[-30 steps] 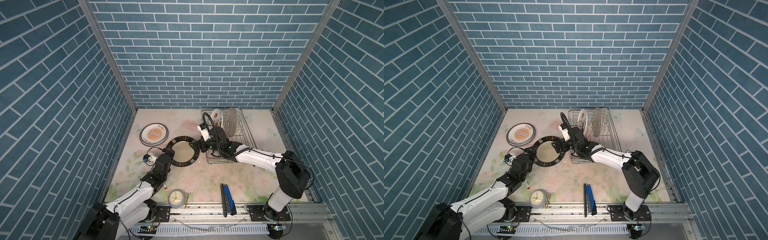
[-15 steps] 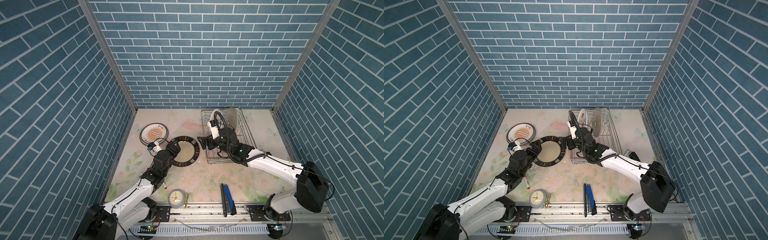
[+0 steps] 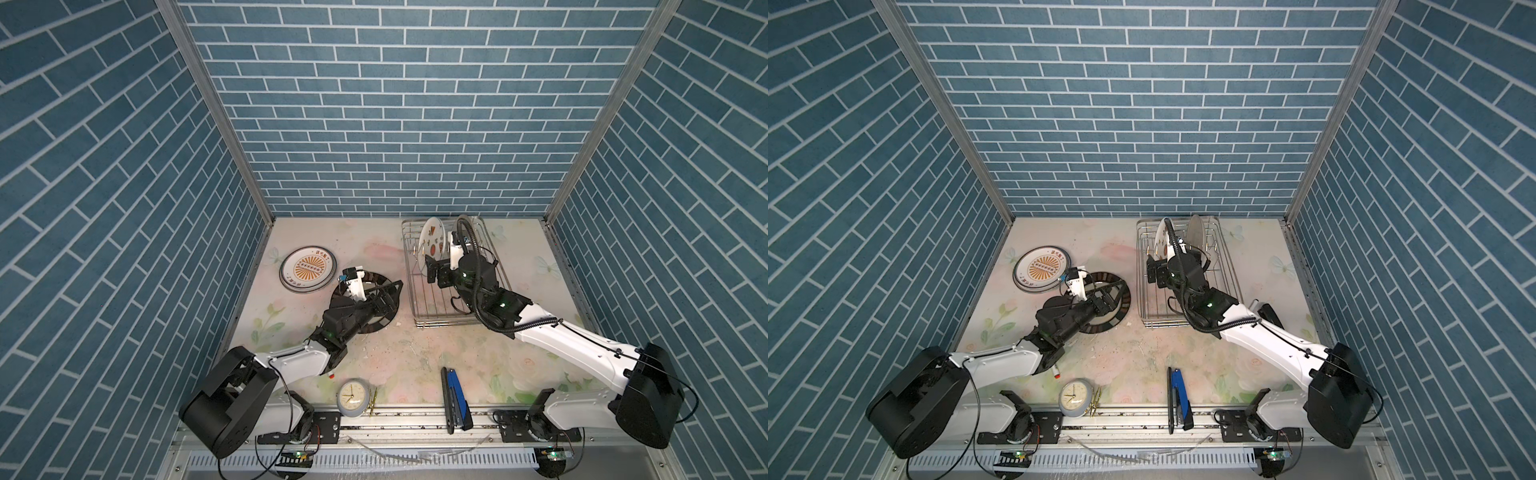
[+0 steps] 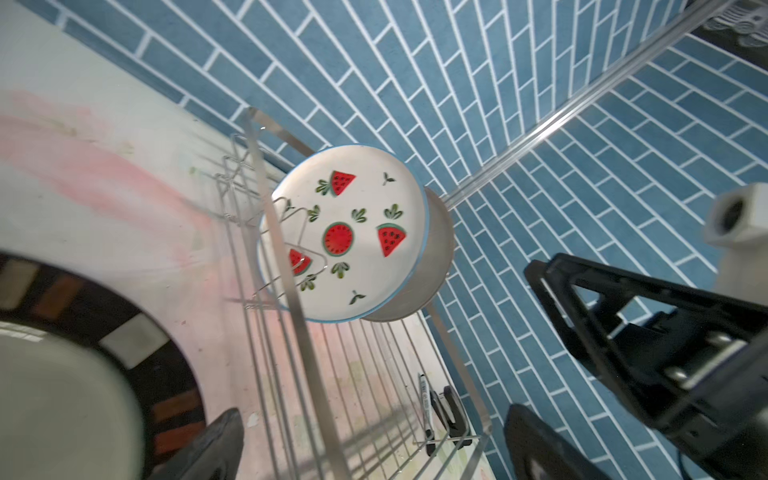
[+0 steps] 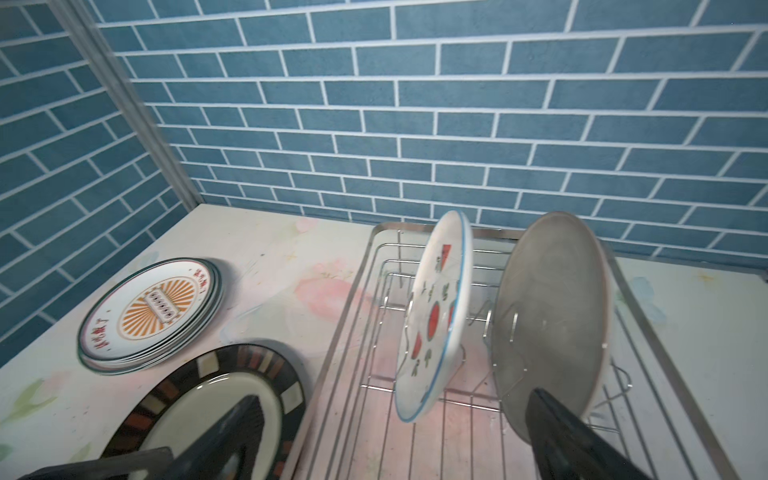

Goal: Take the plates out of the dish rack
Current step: 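Open the left gripper and draw it back while the right gripper moves to the rack, then close the right gripper on the rim of the watermelon-print plate in the rack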

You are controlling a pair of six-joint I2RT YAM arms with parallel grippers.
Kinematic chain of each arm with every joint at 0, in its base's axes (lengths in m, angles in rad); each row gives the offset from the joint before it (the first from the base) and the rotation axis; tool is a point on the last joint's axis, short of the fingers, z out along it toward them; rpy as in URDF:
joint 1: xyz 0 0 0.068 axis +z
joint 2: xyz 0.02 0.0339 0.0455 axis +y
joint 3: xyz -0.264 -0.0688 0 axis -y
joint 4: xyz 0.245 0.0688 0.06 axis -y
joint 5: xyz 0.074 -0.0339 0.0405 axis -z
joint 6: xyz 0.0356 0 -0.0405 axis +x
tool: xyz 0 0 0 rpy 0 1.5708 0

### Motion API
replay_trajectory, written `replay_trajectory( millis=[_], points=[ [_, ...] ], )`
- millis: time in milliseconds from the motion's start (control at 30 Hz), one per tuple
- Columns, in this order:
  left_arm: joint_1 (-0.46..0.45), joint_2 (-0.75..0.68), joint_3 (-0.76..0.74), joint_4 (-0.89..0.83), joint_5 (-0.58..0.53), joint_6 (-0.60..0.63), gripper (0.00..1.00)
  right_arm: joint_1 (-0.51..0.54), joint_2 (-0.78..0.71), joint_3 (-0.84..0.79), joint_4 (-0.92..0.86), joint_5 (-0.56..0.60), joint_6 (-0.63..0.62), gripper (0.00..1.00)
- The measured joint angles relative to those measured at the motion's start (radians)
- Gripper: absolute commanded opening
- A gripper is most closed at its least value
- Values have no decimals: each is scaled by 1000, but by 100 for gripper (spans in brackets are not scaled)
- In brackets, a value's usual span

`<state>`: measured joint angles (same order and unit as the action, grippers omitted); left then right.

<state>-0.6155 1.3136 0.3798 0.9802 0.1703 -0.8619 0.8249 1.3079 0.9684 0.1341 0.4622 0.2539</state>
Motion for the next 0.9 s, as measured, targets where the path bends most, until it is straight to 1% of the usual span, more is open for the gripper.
replay_trajectory(
  millis=[100,200,300,433,500,600,733,833,900],
  points=[
    [-10,5,17,13,38,27,100,-27,1,1,-7,25,-1,98],
    [-13,18,26,47,107,50,100,-65,14,9,-32,26,0,94],
    [-18,34,28,98,169,59,100,-99,68,66,-69,24,0,90],
    [-22,37,28,145,208,66,100,-114,164,163,-89,31,-10,74],
    [-22,35,28,147,217,68,100,-113,207,198,-89,33,-24,71],
    [-25,35,25,162,223,70,100,-113,282,261,-105,53,-38,63],
    [-27,35,8,216,228,69,100,-113,394,367,-145,105,-50,53],
    [-28,30,-3,222,225,72,100,-113,452,429,-181,139,-50,45],
    [-29,19,-9,221,223,75,100,-114,483,467,-209,162,-50,43]
  ],
)
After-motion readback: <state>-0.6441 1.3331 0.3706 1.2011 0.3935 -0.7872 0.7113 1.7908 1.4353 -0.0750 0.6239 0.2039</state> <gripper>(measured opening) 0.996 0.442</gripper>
